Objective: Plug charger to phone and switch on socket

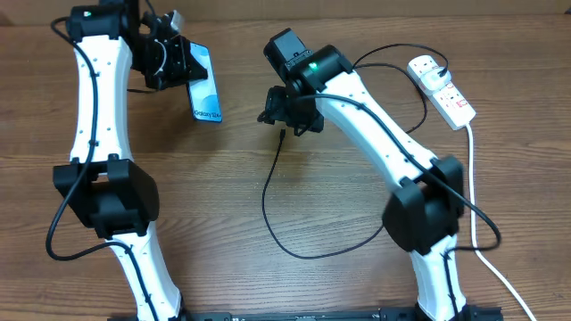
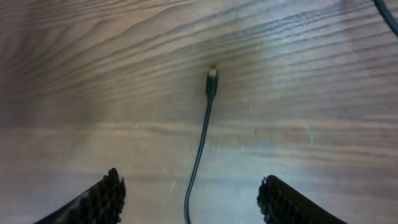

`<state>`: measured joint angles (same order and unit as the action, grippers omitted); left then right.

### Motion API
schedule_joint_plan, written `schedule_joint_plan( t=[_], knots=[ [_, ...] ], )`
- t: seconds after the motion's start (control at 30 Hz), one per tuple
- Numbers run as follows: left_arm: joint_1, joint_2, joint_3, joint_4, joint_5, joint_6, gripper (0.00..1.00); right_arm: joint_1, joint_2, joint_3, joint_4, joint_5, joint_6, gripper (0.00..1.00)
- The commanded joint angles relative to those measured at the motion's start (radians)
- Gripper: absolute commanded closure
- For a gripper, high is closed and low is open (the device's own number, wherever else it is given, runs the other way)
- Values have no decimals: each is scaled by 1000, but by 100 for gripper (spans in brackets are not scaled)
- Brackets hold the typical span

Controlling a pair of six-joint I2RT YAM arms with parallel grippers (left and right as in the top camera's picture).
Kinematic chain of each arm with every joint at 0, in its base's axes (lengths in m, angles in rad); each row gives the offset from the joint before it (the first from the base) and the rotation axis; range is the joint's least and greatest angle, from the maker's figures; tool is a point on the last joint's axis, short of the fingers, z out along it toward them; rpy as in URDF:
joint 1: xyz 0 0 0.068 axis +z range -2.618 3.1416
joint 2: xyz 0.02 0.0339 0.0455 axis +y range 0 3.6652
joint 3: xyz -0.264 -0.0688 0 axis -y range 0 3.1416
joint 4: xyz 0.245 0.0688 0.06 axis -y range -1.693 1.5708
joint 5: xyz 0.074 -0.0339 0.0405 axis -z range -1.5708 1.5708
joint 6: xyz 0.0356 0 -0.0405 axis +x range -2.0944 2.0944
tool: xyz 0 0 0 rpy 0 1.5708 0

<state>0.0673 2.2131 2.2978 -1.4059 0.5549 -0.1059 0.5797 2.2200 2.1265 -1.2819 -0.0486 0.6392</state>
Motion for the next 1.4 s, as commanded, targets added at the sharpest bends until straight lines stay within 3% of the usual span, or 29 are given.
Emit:
schedule_joint_plan(
  t=[0.0, 0.23, 0.7, 0.8, 1.03, 1.37],
  knots=[
    [-37, 7, 8, 3, -38, -14, 96, -10, 85, 38, 32, 33, 27, 40],
    [-63, 7, 8, -11, -120, -14, 96, 29, 203, 37, 98, 112, 103, 55],
    [-61, 7, 8, -4, -121, -14, 96, 47, 297, 34, 92, 175, 146, 67],
    [-61, 7, 8, -5, -121, -14, 96, 49, 323, 32, 91, 175, 146, 84],
    [-61, 7, 8, -5, -121, -14, 96, 47, 328, 26, 92, 164, 146, 95],
    [-61, 7, 8, -12, -120, -14, 96, 8, 315, 8, 137, 74, 101, 96]
  ],
)
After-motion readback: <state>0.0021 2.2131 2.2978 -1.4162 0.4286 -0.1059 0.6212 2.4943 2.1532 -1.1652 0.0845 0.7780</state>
